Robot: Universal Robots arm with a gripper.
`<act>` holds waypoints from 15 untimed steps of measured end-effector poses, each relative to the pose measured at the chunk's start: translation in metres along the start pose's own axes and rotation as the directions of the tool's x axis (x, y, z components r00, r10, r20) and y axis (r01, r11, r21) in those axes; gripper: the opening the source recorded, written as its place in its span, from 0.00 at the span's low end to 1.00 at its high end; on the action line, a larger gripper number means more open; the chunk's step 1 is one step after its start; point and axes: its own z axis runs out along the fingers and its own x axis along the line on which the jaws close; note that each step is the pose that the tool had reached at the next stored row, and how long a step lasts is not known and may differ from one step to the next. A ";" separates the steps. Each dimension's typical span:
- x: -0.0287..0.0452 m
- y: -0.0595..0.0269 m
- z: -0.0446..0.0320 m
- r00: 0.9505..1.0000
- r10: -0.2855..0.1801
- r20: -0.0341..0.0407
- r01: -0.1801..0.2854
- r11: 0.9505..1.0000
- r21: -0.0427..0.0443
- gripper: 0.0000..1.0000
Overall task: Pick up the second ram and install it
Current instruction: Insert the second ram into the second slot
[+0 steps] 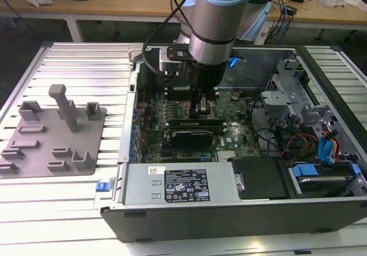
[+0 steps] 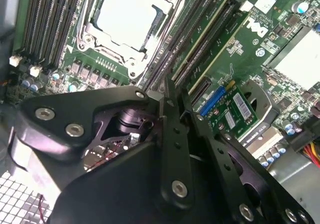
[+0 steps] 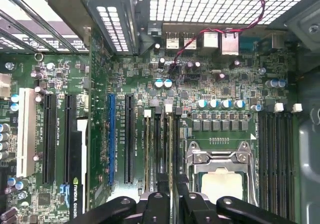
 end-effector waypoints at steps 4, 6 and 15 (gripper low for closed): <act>0.0000 -0.0098 -0.0006 1.000 0.000 0.000 0.000 1.000 0.000 0.17; -0.0001 -0.0134 -0.0007 1.000 0.000 0.000 0.000 1.000 0.000 0.17; -0.0001 -0.0140 -0.0008 1.000 0.000 0.000 0.000 1.000 0.000 0.08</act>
